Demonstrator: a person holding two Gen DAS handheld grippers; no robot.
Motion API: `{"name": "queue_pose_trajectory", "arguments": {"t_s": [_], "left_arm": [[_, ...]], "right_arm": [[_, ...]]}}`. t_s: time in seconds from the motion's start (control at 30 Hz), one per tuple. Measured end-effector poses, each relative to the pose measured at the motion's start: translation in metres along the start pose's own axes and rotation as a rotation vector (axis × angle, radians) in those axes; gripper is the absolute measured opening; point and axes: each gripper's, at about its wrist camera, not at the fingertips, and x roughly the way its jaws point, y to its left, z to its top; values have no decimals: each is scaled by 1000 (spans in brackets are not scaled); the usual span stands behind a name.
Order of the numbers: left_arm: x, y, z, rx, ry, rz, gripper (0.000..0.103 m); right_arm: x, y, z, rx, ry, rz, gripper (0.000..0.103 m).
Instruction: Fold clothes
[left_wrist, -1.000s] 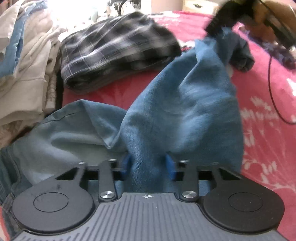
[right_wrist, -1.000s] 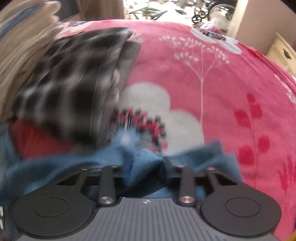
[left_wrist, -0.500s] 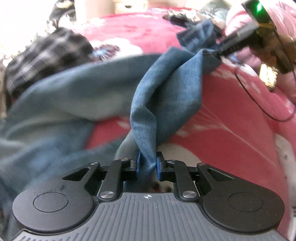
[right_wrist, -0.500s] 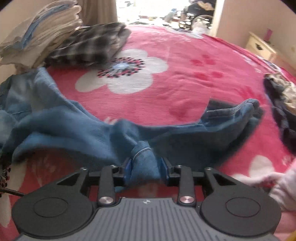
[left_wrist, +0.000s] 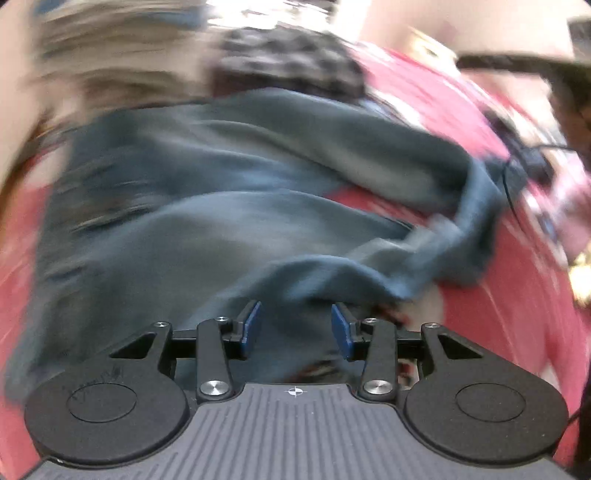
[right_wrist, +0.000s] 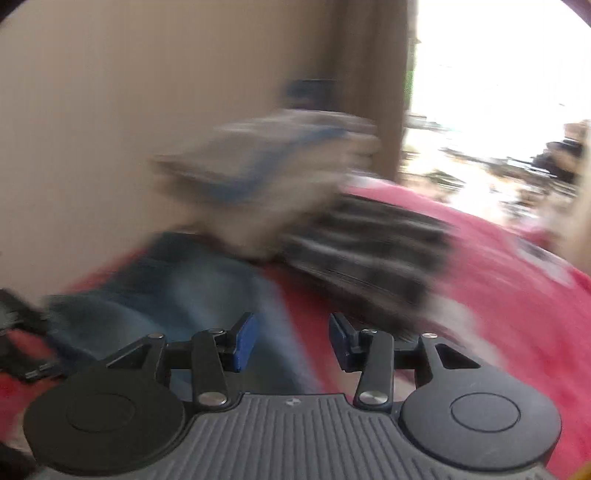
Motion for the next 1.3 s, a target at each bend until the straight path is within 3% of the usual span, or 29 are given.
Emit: {"name": "queue_pose_trajectory", "arguments": {"t_s": [0.1, 0.2, 0.33, 0.37, 0.43, 0.57, 0.7, 0.83, 0.9, 1.0, 1.13, 1.2, 1.3], "left_arm": [[-21, 37, -10, -143, -51, 78, 43], [-34, 72, -27, -271, -85, 145, 43], [-51, 118, -48, -435, -129, 231, 43], [-54, 126, -51, -459, -136, 241, 43], [-59, 141, -55, -487, -154, 256, 43], [-60, 161, -53, -479, -197, 248, 43], [-37, 174, -41, -417, -188, 159, 50], [-12, 181, -34, -348, -147, 93, 50], [-7, 180, -33, -319, -151, 73, 50], [-7, 177, -34, -287, -153, 22, 48], [-10, 163, -40, -178, -139, -50, 46], [-12, 156, -44, -118, -136, -30, 46], [-12, 160, -45, -130, -125, -15, 46]], "right_arm": [[59, 49, 22, -83, 85, 189, 49], [110, 97, 24, -151, 127, 310, 49], [160, 136, 8, -197, 157, 333, 48], [169, 139, -1, -187, 199, 333, 46], [172, 148, -25, -209, 297, 364, 42], [156, 167, -79, -198, 519, 523, 42], [135, 191, -80, -406, 582, 582, 41], [144, 152, -5, -319, 490, 542, 42], [157, 128, 36, -232, 404, 462, 44], [193, 116, 76, -201, 282, 335, 44], [255, 130, 88, -320, 224, 236, 44], [283, 139, 83, -386, 239, 195, 44], [309, 143, 74, -434, 283, 185, 44]]}}
